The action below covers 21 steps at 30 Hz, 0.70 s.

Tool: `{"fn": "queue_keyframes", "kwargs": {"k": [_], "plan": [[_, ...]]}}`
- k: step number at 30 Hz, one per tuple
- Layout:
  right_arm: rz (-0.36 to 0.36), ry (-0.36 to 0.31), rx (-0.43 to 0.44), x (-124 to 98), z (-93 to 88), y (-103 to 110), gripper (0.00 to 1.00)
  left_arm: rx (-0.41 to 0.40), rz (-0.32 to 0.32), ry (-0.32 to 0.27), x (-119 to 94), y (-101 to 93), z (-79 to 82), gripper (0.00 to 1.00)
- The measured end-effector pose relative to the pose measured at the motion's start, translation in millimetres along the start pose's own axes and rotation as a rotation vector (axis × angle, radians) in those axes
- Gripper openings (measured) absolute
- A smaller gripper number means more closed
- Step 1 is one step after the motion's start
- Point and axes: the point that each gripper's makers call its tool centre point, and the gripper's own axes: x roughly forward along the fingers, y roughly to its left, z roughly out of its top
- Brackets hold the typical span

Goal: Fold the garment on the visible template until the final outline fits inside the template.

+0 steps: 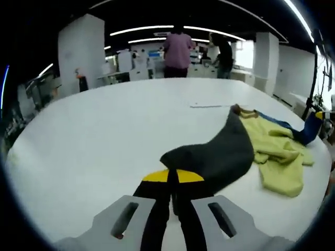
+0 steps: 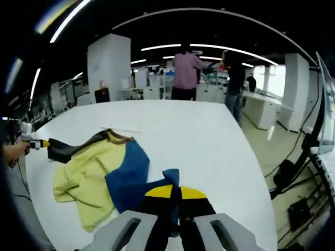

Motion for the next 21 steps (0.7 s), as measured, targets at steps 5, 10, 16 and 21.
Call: {"fn": "queue_keyframes", "kwargs": {"k": [5, 10, 16, 21], "plan": [[-0.053, 0.015, 0.049, 2.3, -6.4, -21.0, 0.0, -0.143, 0.009, -0.041, 5.9, 19.0, 6.8, 0.0], [-0.088, 0.017, 0.069, 3.7, -9.7, -37.8, 0.0, -0.104, 0.021, -0.007, 13.6, 29.2, 2.7, 0.0], [-0.141, 0.017, 0.155, 7.4, -16.1, -64.1, 0.0, -0.066, 0.026, 0.028, 24.3, 34.1, -2.8, 0.0], [-0.189, 0.026, 0.22, 14.3, -27.5, -89.0, 0.0, -0.027, 0.031, 0.064, 30.9, 37.1, -7.9, 0.0]]}}
